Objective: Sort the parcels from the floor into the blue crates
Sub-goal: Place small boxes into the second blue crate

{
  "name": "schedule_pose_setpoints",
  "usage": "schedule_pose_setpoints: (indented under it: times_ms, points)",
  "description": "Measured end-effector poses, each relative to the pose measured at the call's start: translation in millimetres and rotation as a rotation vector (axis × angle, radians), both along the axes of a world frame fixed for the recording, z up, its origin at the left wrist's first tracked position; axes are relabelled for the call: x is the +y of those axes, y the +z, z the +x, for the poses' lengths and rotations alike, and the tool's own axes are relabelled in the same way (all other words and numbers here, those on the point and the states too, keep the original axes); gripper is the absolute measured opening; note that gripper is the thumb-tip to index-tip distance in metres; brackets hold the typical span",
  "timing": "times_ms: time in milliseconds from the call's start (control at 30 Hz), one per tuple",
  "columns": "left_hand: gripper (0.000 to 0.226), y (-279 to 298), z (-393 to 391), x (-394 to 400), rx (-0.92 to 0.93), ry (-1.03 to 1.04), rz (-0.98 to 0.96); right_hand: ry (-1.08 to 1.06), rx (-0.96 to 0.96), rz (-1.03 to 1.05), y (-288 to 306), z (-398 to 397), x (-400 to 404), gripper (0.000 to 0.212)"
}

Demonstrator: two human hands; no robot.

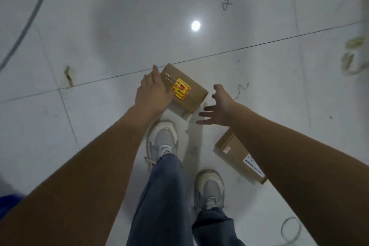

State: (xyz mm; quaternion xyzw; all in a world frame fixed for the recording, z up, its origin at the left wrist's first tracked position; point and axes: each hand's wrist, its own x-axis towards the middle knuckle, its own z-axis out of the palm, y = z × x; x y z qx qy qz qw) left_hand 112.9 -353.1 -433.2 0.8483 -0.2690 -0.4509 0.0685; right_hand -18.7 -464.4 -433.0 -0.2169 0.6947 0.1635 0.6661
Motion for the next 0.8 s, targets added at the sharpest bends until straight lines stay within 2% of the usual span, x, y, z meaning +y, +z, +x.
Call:
schedule_pose_setpoints:
  times_ms: [67,133,200,267,367,433,500,633,733,800]
  points:
    - [0.079,-22,9,-7,0.039,0.004,-0.039,-0.026,0.021,0.035,-18,9,-2,0.064]
    - [0.079,-36,14,-14,0.031,0.016,-0.035,0.074,0.064,0.047,-34,17,2,0.065]
    - [0.078,-47,15,-21,0.064,0.084,-0.032,0.112,0.048,0.031,-42,27,6,0.057]
    - [0.074,-51,13,-22,0.125,0.176,-0.020,0.001,0.052,0.012,-47,29,7,0.050]
    - [0.056,-54,17,-17,0.182,0.439,-0.075,-0.070,0.033,-0.065,-46,22,4,0.055]
    - [0.053,-51,21,-12,0.231,0.626,-0.106,-0.093,-0.010,-0.106,-39,14,-1,0.053]
    - [0.064,-43,22,-8,0.320,0.745,-0.123,-0.047,-0.036,-0.169,-33,11,-4,0.050]
    - [0.074,-18,21,2,0.408,0.938,-0.186,0.011,-0.074,-0.223,-17,20,-4,0.066]
    - [0.057,-2,23,5,0.401,1.045,-0.231,0.056,-0.140,-0.144,9,29,-4,0.080]
    - [0.044,11,26,10,0.367,1.142,-0.244,0.165,-0.176,-0.136,31,34,-1,0.063]
